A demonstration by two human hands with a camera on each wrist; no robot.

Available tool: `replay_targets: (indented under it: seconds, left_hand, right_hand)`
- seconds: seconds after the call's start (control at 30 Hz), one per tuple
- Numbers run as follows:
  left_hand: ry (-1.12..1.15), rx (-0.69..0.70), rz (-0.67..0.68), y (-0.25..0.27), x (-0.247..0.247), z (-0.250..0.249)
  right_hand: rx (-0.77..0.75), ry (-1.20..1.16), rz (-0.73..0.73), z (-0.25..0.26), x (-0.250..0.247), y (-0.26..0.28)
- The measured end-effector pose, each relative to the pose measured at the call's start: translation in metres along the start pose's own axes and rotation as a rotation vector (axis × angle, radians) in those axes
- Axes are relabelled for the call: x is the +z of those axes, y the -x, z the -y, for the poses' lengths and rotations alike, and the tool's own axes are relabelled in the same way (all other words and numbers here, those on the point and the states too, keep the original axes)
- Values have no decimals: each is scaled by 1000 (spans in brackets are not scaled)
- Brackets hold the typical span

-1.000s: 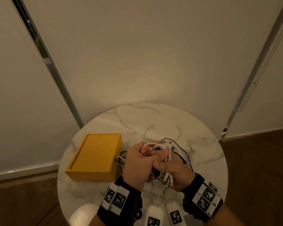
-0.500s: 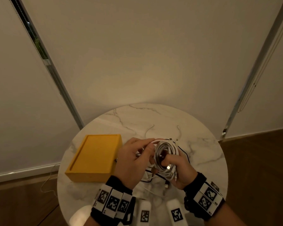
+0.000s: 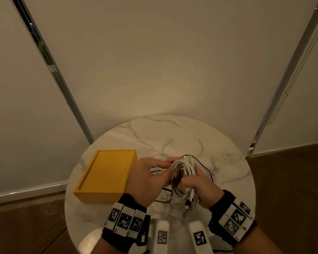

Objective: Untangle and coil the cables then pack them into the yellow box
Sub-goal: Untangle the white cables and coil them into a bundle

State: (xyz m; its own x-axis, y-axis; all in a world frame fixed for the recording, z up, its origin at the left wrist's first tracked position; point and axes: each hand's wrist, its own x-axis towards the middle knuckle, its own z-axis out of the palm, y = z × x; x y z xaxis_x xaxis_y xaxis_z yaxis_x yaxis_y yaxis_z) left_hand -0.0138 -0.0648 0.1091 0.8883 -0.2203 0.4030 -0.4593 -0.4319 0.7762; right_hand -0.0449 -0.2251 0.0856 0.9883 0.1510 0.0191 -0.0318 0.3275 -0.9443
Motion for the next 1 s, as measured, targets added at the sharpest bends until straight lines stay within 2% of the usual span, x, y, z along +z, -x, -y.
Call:
replay_targets:
  seconds: [0.17,0.27,0.33,0.4,0.43,0.5,0.6,0.7,0.77,0.87,0.93,1.0]
  left_hand:
    - [28,18,-14,0,2,5]
    - [140,-82,-13,1,7,4]
    - [396,-237,157,4,12,0]
    - [513,-341,376,12,17,-3]
    - [507,-339,442,16,19,-4]
    - [493,-317,468,22,25,-1]
    - [477,-322,470,22,30,8]
    - [401,-372,476,19,28,9]
    - [267,-373,447,18,25,15]
    - [-33,-287,452,16,15,28]
    - [-215,-238,448,15,6,34]
    - [-246,-209,391,13,0,34]
  right_hand:
    - [3,0,30,6,-1,1]
    - [-52,-191,8,5,-3,-3]
    - [-76,-416,-6,9,-5,-6]
    - [-109,-564,-11,15,-7,-10]
    - [-126,-600,-25,18,-8,-11]
    - [-152,-602,-83,23,-10,-13]
    - [-206,-487,-180,27,-9,-16]
    - [-250,-276,-318,25,-13,-19]
    - [-297,-73,-397,25,-18,-20]
    - [-378,292,-460,28,-26,-15]
    - [-375,466,-470,29,-31,-10]
    - [-335,617,-469,24,-39,-8]
